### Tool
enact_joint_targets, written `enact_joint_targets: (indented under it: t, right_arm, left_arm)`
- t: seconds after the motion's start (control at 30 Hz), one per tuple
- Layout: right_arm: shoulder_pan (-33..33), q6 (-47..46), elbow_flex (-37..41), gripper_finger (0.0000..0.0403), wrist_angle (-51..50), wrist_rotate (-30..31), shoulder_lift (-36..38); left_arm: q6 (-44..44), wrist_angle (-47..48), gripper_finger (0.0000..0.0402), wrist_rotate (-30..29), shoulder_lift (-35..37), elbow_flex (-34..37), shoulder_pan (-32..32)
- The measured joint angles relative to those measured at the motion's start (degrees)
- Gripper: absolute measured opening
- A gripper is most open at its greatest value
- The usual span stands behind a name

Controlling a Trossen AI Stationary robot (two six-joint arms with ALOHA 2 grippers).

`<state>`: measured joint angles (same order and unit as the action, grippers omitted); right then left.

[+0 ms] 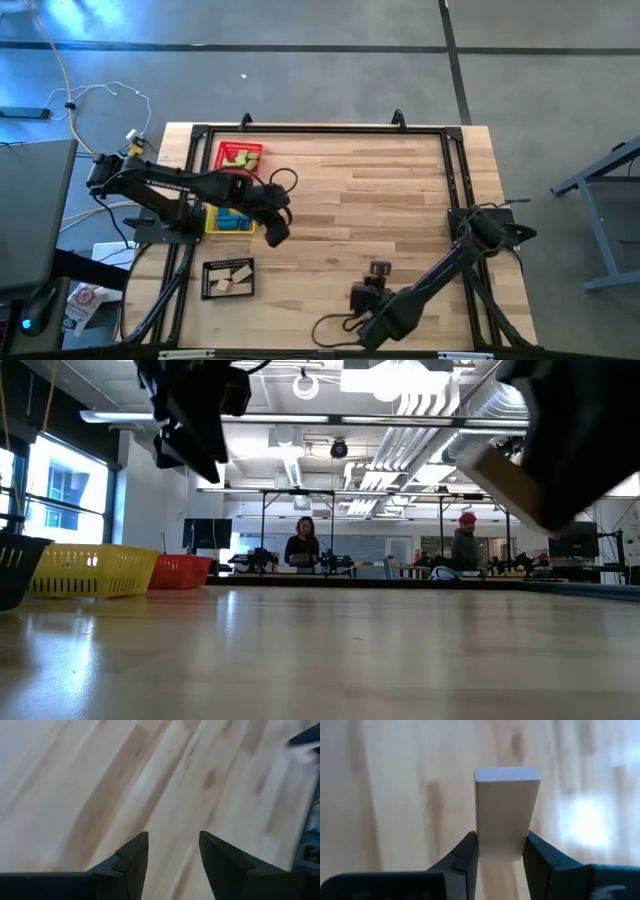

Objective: Sort & place blocks by color
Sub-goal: Put the rectangular wooden block into the black basket

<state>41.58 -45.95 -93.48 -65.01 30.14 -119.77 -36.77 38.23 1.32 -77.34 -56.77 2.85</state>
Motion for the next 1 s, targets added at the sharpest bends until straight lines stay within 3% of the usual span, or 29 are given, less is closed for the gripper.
enact_joint_targets:
  t: [0.3,0.73,1.0]
  right_arm:
    - [-6.1,6.9,-2.7,0.0092,2.1,9.6,0.1]
    - [-14.4,32.7,-8.1,0.0092,6.2,13.2,0.2]
    - [-16.9,38.9,-11.3,0.0092,8.4,14.0,0.2]
  left_arm:
    - [-8.7,-11.5,0.0163,0.0,0.0,0.0,-3.4]
    - [-12.6,-17.6,0.0163,-0.7,0.0,0.0,-4.6]
    - [-12.0,-18.8,0.0163,-0.7,0.0,0.0,-4.6]
